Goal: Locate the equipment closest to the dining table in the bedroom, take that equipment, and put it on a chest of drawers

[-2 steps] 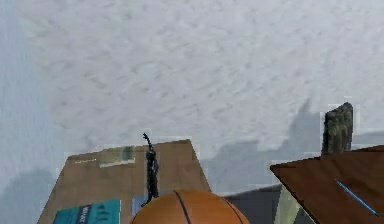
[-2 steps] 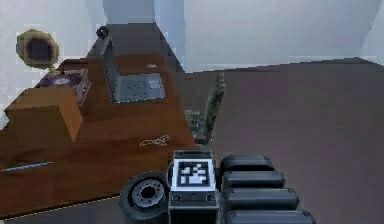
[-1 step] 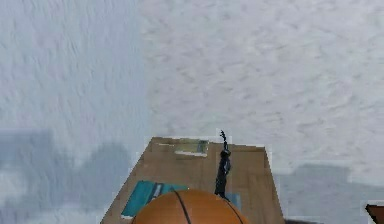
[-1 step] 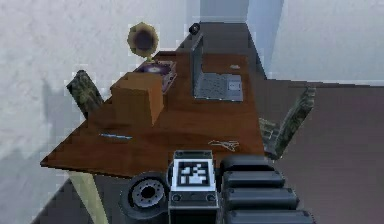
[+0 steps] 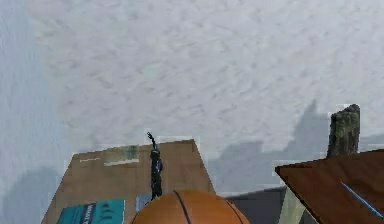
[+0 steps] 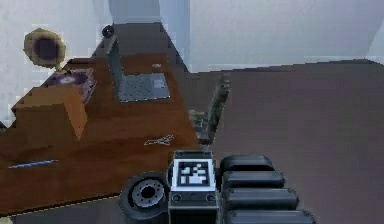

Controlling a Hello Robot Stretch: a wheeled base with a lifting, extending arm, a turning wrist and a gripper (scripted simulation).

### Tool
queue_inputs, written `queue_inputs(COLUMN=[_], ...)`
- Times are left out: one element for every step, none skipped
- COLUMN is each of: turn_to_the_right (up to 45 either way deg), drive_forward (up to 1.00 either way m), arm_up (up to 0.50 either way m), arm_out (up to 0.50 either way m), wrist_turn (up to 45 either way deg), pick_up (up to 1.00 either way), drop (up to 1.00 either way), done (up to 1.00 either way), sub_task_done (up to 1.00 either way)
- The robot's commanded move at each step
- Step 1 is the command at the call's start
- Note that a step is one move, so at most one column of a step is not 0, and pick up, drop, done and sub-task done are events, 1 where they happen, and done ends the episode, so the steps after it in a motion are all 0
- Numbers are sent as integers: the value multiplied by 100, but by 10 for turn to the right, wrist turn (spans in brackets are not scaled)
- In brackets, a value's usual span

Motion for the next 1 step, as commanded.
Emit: queue_inputs(turn_to_the_right=[-450], drive_forward=[0], arm_up=[0], arm_out=[0], wrist_turn=[0], pick_up=[0], drop=[0], done=[0], sub_task_done=[0])
